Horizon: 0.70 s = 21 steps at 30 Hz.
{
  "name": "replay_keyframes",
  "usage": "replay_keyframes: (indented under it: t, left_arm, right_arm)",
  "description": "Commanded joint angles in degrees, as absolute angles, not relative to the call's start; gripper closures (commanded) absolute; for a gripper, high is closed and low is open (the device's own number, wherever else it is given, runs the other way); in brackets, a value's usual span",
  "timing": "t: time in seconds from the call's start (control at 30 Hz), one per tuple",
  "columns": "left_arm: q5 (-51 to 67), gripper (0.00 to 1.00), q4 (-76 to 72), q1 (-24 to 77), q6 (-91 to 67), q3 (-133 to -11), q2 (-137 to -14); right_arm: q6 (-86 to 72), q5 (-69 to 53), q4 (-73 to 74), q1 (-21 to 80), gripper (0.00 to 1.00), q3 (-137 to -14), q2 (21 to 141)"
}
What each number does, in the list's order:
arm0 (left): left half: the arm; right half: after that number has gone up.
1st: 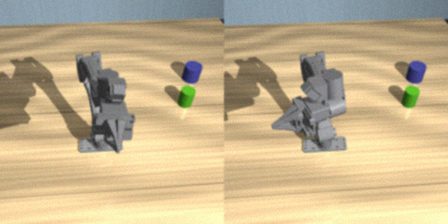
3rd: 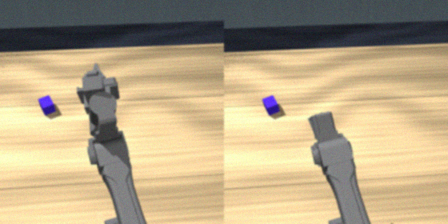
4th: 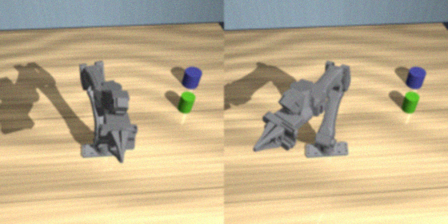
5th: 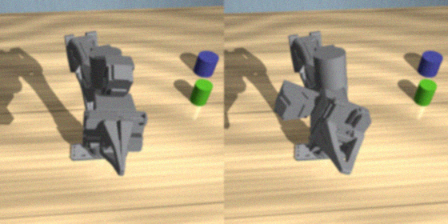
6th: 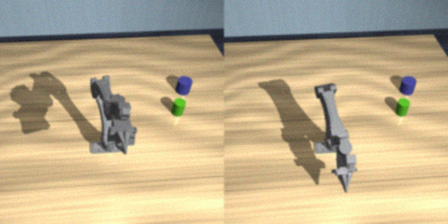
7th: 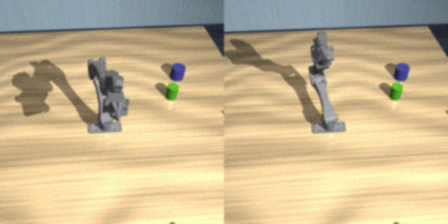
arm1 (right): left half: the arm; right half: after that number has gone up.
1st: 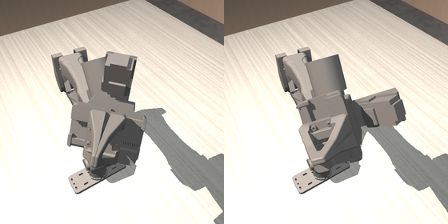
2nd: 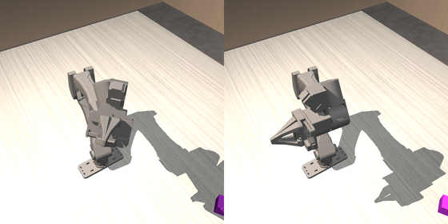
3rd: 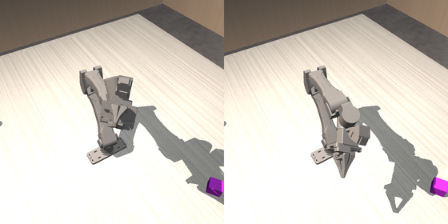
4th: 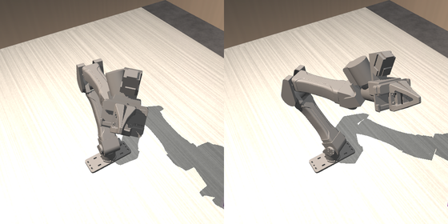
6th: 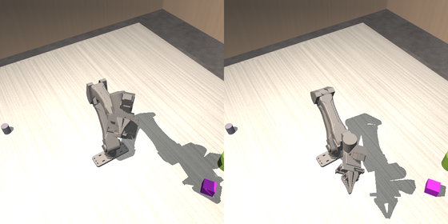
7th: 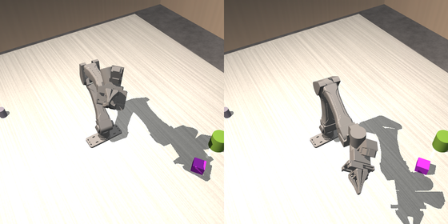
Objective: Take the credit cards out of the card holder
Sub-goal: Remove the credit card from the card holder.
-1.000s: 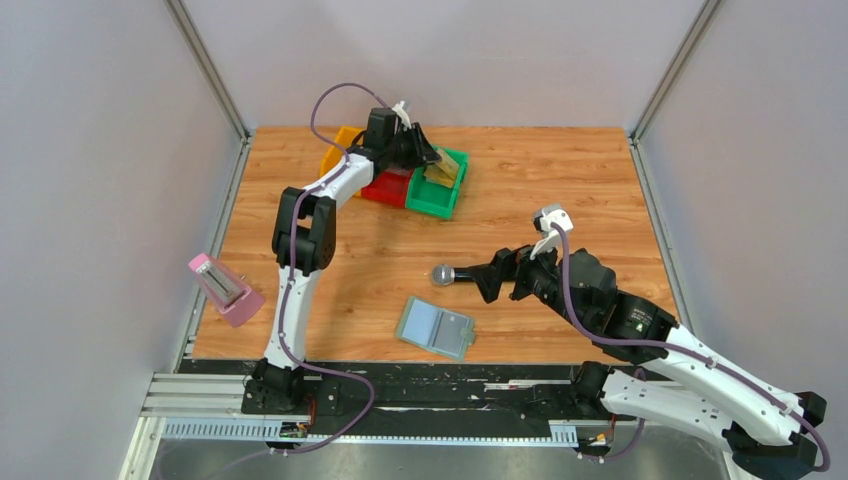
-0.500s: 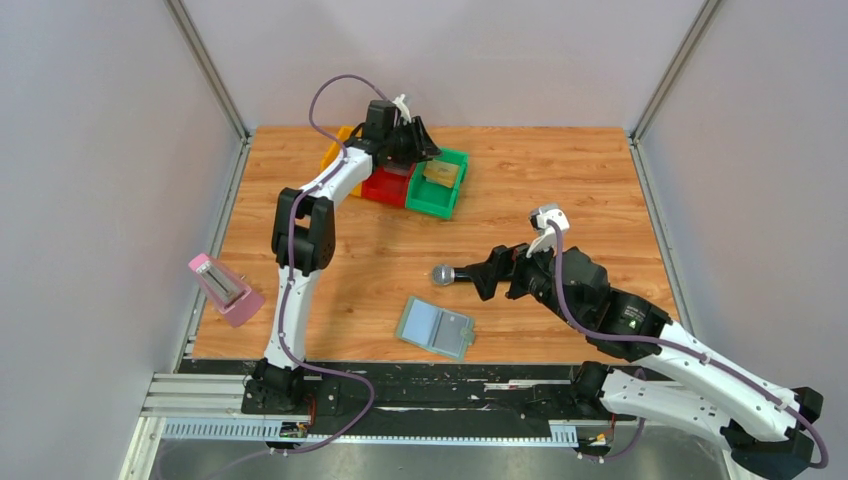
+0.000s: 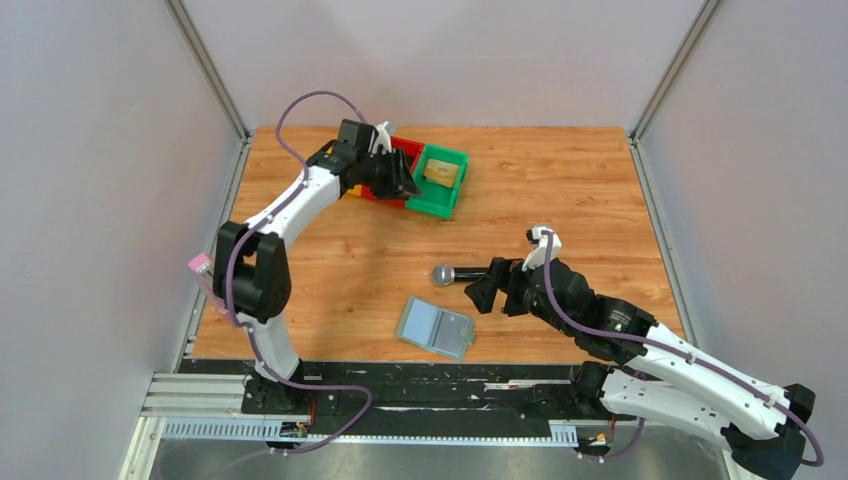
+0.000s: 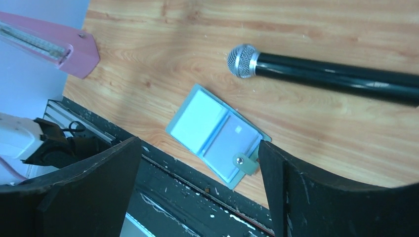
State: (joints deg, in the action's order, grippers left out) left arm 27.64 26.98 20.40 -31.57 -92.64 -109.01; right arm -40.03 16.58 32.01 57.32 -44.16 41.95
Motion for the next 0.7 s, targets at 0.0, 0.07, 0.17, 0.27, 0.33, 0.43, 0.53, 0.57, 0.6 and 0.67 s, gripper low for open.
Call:
replay_keyframes:
  t: [0.0,0.07,0.17,0.27,0.33,0.43,0.53,0.57,0.6,0.67]
  left_arm:
    - [27.29,0.51,29.89,22.5,-27.98,-81.14,-98.27]
    - [28.31,0.5,29.27,23.94,-28.17,-75.79,-94.45]
    - [28.79,0.5,27.66,26.96,-28.91,-69.18,-90.2]
    - [27.92,0.49,27.17,29.19,-29.28,-62.76,-86.35]
    - [26.88,0.49,27.13,30.4,-29.37,-59.6,-84.24]
    - [25.4,0.48,26.64,31.65,-29.75,-55.48,-81.53]
    - [25.77,0.47,24.67,32.34,-30.49,-50.98,-79.1]
    - [26.57,0.46,24.11,32.43,-30.84,-49.97,-78.51]
    - [26.78,0.46,23.01,32.76,-31.38,-48.15,-78.23]
    - [26.8,0.46,21.74,33.34,-31.79,-45.75,-77.62]
  right_arm:
    - [-45.03,14.4,31.34,57.5,0.12,-40.86,40.06]
    - [-45.8,13.81,30.93,57.52,0.16,-39.45,39.72]
    - [-46.91,11.9,29.44,57.48,0.24,-37.63,39.51]
    - [-48.15,9.14,27.28,57.48,0.34,-35.47,39.87]
    - [-48.95,7.08,25.52,57.48,0.41,-34.24,40.73]
    - [-50.59,4.11,22.6,57.48,0.49,-32.48,42.58]
    - [-52.3,0.93,17.84,57.56,0.51,-30.41,45.06]
    - [-52.91,-1.71,15.83,57.59,0.52,-29.7,46.19]
    - [-53.44,-2.99,13.67,57.57,0.52,-29.29,47.6]
    - [-54.38,-4.5,11.43,57.58,0.52,-28.92,50.62]
